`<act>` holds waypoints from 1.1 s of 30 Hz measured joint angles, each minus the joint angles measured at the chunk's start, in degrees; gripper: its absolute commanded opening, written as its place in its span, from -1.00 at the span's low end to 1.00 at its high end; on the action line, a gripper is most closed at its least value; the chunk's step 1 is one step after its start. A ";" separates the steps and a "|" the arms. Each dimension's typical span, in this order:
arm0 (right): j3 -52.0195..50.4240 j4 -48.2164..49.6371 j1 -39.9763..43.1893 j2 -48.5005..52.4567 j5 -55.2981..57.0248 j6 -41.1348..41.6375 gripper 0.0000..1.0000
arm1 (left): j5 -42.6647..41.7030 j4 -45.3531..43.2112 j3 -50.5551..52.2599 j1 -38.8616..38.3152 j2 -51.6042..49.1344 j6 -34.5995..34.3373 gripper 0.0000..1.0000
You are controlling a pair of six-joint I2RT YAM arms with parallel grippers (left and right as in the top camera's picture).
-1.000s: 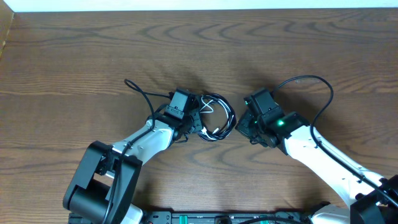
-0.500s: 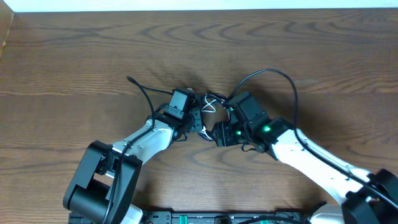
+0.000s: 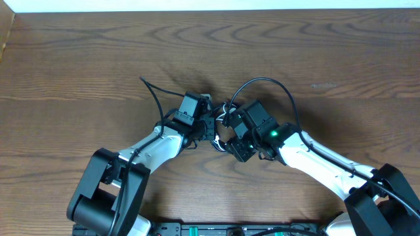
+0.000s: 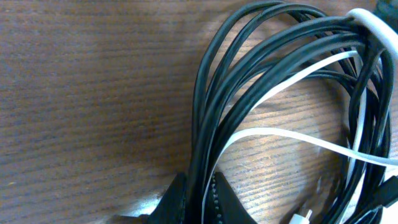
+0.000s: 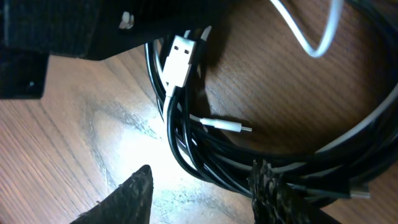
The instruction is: Untangle cables
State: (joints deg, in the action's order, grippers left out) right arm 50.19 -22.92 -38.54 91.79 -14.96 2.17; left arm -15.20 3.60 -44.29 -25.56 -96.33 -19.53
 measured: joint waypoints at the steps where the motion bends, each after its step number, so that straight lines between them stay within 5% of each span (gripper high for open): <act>1: 0.00 0.13 0.00 0.00 0.00 -0.59 -0.20 | -0.20 -0.07 0.00 0.00 0.00 0.09 -0.85; 6: 0.00 0.96 -0.02 0.00 0.04 -2.27 -0.51 | -2.91 -2.21 0.02 0.00 0.00 0.13 -0.85; 12: 0.00 0.98 0.00 0.00 0.07 -2.38 -0.31 | -5.31 -3.58 0.02 0.00 0.00 0.11 -0.85; 33: -2.10 2.25 0.00 0.04 -0.72 -2.34 -0.29 | -10.03 -6.97 0.02 0.00 0.00 -0.20 -0.85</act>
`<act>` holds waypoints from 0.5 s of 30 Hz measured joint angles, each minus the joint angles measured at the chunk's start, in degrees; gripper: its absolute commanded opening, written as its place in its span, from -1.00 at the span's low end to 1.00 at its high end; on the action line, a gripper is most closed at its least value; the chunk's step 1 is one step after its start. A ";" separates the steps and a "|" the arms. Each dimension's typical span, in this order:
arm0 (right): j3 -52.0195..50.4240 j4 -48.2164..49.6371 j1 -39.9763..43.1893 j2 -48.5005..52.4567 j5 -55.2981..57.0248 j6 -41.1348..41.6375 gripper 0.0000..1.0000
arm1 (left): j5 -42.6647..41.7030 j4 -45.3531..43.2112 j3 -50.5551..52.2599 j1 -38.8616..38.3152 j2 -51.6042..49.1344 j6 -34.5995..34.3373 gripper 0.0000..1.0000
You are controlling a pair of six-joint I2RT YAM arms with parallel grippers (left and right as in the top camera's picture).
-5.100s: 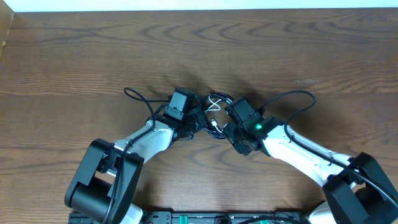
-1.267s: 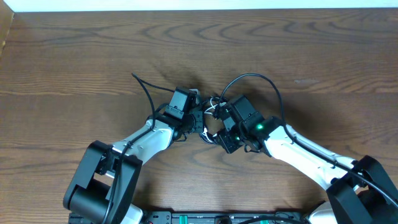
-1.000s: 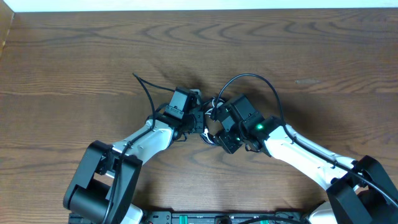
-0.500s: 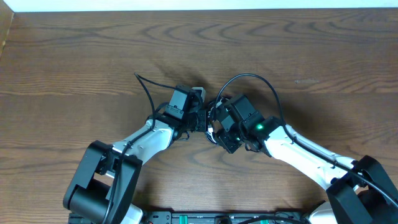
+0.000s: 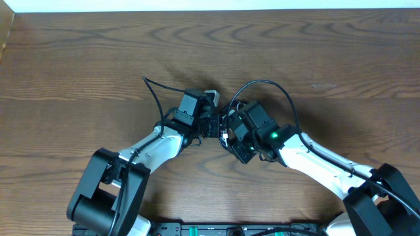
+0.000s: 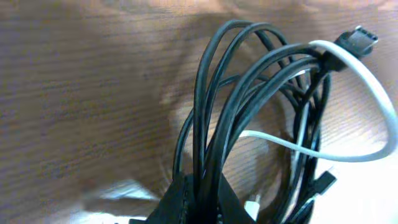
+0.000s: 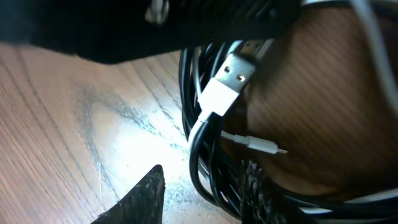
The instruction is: Untangle cables
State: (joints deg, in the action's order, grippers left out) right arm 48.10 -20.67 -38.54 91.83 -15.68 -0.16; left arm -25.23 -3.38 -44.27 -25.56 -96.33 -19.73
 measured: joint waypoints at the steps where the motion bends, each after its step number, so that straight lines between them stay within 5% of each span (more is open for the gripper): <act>1: -0.39 0.44 0.00 0.00 0.00 0.13 -0.29 | -0.37 -0.28 0.00 0.00 0.00 -0.13 -0.85; 9: -3.30 4.07 0.00 0.07 0.00 1.88 -0.35 | -1.62 -1.40 0.00 0.00 0.00 -1.44 -0.85; 12: -3.72 4.31 0.00 0.07 0.13 2.49 -0.81 | -1.66 -1.40 0.00 0.00 0.00 -1.46 -0.85; 15: -4.11 4.68 -0.02 0.07 0.66 2.84 -0.98 | -1.73 -1.42 0.00 0.00 0.00 -1.46 -0.85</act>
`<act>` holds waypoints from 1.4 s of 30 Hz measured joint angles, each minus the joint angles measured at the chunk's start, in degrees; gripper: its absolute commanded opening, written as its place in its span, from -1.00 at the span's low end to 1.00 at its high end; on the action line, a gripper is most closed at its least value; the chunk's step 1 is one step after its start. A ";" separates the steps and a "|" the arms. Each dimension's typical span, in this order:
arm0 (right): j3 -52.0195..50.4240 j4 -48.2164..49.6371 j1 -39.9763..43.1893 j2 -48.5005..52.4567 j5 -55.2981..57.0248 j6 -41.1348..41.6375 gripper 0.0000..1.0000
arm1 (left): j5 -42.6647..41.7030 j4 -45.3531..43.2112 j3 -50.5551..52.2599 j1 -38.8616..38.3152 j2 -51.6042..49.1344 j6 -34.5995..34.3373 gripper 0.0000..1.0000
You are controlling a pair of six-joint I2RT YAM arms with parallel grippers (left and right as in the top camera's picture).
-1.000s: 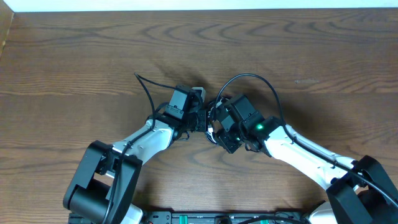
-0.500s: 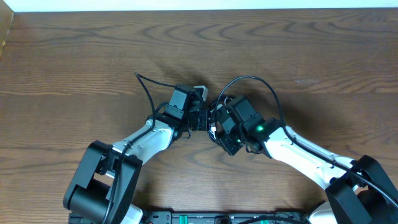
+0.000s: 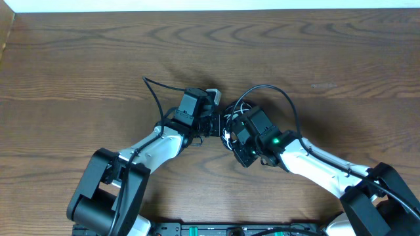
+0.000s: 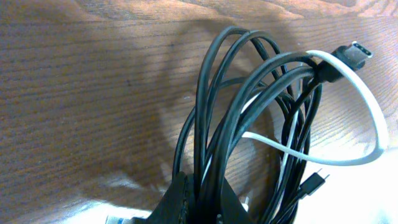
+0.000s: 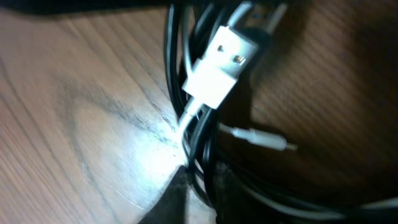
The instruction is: Untangle cables
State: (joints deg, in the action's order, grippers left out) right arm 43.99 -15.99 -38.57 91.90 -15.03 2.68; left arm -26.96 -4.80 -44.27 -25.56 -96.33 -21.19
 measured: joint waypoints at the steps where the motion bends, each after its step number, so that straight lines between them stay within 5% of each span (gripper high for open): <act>1: -0.07 -0.02 0.00 0.00 0.02 0.20 -0.98 | 0.02 0.00 0.00 0.00 0.00 0.00 -0.85; 20: 0.37 -7.04 1.16 -7.56 0.79 4.39 -0.98 | 7.56 5.92 0.00 -0.04 0.00 -0.02 -0.85; 29: 1.36 -21.20 10.95 -19.17 16.28 13.40 -0.96 | 12.13 6.95 0.00 0.74 0.00 -0.17 -0.85; 35: 1.33 -23.43 14.36 -19.15 18.97 21.46 0.12 | 11.47 5.81 0.00 0.81 0.00 -0.17 -0.85; 42: 1.33 -15.02 11.19 -19.15 2.14 12.02 0.21 | 6.78 0.42 0.04 0.81 0.00 -1.53 -0.85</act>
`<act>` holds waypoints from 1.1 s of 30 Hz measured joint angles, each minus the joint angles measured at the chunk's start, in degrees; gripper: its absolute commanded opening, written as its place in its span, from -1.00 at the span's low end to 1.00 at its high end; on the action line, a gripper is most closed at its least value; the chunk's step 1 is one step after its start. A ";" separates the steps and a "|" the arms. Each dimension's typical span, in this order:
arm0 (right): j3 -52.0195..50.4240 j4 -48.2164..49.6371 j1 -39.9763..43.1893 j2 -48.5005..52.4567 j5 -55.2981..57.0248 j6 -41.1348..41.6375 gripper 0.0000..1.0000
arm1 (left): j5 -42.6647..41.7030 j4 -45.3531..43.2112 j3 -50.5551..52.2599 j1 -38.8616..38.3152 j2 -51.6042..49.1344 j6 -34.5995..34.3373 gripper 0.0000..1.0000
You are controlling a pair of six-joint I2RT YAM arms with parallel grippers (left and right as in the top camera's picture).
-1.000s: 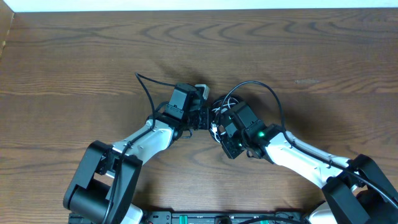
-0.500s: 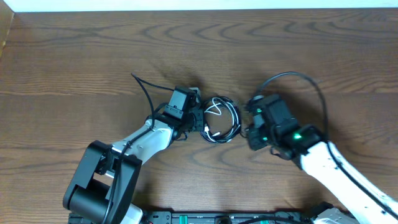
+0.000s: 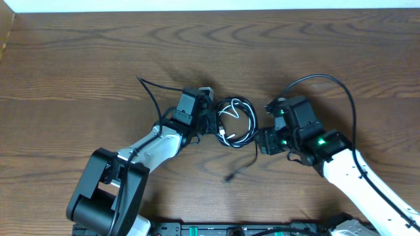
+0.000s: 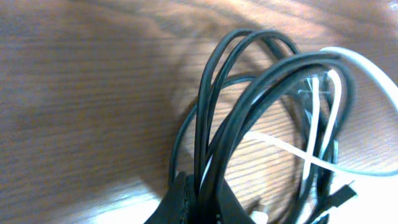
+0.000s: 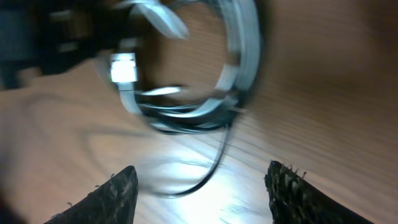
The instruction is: Untangle cables
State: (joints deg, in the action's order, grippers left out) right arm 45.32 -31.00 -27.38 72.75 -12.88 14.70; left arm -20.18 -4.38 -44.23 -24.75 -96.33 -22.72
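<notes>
A tangled bundle of black and white cables (image 3: 236, 122) lies coiled at the table's middle. My left gripper (image 3: 209, 122) is at the bundle's left edge, shut on several black loops (image 4: 249, 106) that rise from between its fingers (image 4: 180, 202). A white cable (image 4: 323, 158) crosses the loops on the right. One black strand (image 3: 248, 160) trails out of the coil toward the front and ends at a plug (image 3: 229, 177). My right gripper (image 3: 262, 140) stands wide open to the right of the bundle, clear of it, above the blurred black strand (image 5: 214, 165).
The wooden table (image 3: 79, 59) stretches around the arms. A thin black wire (image 3: 149, 90) arcs off the left arm. A similar loop (image 3: 328, 82) arcs over the right arm. A pale wall edge (image 3: 210, 5) runs along the far side.
My right gripper was shut on black strands in the bundle. It is now wide open and sits further right, clear of the coil. A black strand now trails out toward the front.
First my right gripper was open around black strands while my left held the loops. Then its fingers stood closer together, then shut on the strands. Now it is open and off to the right, with one black end lying outside the coil. My left has kept its hold throughout.
</notes>
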 measured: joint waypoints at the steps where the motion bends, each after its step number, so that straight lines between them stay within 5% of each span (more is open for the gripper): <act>1: 0.00 0.76 -0.72 0.02 -0.96 -0.74 0.20 | -0.63 -0.37 0.00 0.00 0.00 -0.20 -0.85; 12: 0.04 10.67 -8.37 12.85 -1.66 -4.50 0.14 | -4.39 -0.81 0.00 0.00 0.00 -1.51 -0.85; 15: 0.02 13.81 -10.29 17.66 -1.64 -4.79 -0.07 | -4.83 -0.87 0.00 0.00 0.00 -1.51 -0.85; 20: 0.04 17.18 -12.33 20.61 -1.57 -4.76 -0.72 | -5.03 -0.81 0.00 0.00 0.00 -1.49 -0.85; 27: 0.04 16.68 -12.63 20.61 -0.66 -4.85 -0.98 | -5.27 -0.81 0.00 0.00 0.00 -1.95 -0.85; 33: 0.04 15.41 -12.61 20.61 1.05 -4.42 -0.98 | -5.44 -0.81 0.00 0.00 0.00 -2.38 -0.85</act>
State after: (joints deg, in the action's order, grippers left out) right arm 45.36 -15.59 -39.99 93.36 -11.84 10.28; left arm -25.63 -5.19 -44.23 -24.75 -96.33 -25.10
